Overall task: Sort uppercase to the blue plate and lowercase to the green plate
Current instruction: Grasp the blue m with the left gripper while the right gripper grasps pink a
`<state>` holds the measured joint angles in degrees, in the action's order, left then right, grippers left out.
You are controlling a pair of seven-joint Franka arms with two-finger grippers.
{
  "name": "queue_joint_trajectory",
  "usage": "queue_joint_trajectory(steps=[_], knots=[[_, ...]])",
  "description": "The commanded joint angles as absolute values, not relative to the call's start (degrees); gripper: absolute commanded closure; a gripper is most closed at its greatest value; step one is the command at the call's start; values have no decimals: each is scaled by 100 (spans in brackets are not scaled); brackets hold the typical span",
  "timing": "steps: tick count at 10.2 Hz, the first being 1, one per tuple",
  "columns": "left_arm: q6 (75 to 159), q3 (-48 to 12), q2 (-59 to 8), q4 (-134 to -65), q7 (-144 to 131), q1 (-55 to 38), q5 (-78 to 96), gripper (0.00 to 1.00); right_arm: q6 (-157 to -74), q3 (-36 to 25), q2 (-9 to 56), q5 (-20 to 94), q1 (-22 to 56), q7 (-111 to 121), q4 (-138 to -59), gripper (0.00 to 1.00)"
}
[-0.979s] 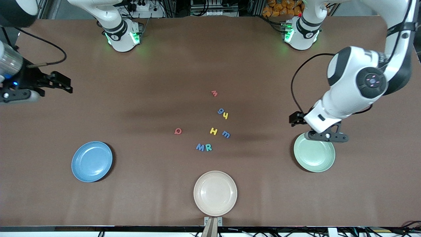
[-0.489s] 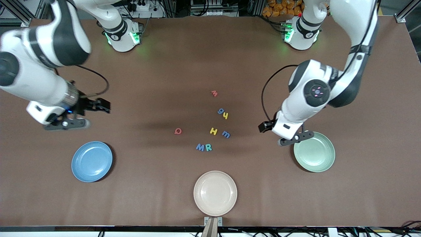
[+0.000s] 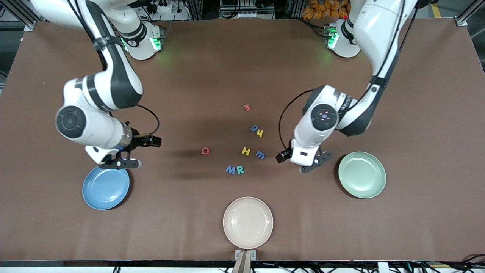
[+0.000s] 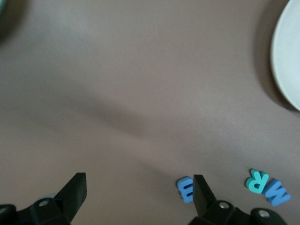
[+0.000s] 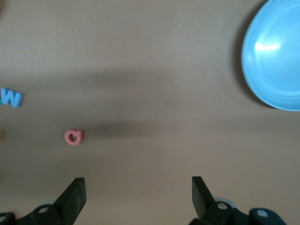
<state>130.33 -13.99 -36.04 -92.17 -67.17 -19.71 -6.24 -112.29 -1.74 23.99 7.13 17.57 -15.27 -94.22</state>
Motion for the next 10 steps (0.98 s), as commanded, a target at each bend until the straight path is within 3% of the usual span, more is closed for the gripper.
queue_joint_trajectory(steps=[1,5,10], knots=[[13052,-1318,-3990,-8842,-7198,-2241,-782,0,-11941,-220,2916,765,2231,-2265,-9325,0],[13052,-1231,-4428,-8491,-7251,-2566,-738,0,-13172,-228,3777,756,2775,-3475,-9325,0],[13052,-1037,-4913,-7981,-7804,-2865,-668,6,-13333,-229,4008,782,2891,-4603,-9483,0]])
